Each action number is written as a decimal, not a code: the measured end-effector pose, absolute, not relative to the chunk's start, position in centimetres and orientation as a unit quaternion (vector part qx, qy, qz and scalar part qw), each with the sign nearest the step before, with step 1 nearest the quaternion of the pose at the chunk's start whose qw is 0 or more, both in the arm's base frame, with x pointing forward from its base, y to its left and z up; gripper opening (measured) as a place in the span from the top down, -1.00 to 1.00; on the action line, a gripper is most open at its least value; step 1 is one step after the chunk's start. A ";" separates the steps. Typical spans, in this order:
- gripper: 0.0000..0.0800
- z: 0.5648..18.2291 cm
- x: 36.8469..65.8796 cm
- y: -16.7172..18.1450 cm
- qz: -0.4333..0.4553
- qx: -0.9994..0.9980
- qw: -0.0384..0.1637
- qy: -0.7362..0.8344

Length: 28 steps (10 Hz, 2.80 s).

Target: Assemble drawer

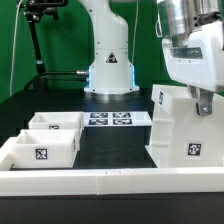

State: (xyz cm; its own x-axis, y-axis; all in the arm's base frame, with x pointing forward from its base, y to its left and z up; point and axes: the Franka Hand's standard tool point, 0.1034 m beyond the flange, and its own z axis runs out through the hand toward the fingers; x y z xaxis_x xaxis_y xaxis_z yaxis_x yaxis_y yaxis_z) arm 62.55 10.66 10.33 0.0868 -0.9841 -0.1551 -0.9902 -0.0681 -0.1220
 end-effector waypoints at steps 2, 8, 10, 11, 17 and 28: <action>0.90 10.4 63.7 10.7 0.010 -0.730 0.103 0.676; 0.90 10.2 64.1 10.6 0.018 -0.730 0.097 0.676; 0.50 10.2 64.0 10.6 0.018 -0.732 0.097 0.674; 0.00 10.2 64.0 10.7 0.018 -0.733 0.097 0.673; -0.62 11.2 63.5 10.5 0.022 -0.772 0.095 0.628; -0.62 15.1 60.8 2.9 -0.033 -0.977 0.080 0.194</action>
Offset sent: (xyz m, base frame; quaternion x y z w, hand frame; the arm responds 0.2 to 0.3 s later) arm 0.0262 0.0069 -0.0093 0.0256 0.0137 0.0215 0.9993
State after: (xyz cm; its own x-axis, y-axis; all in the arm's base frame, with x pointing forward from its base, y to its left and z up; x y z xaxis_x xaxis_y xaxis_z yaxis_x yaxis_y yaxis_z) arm 60.79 2.85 15.13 0.9225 -0.3844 0.0338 -0.3739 -0.9121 -0.1682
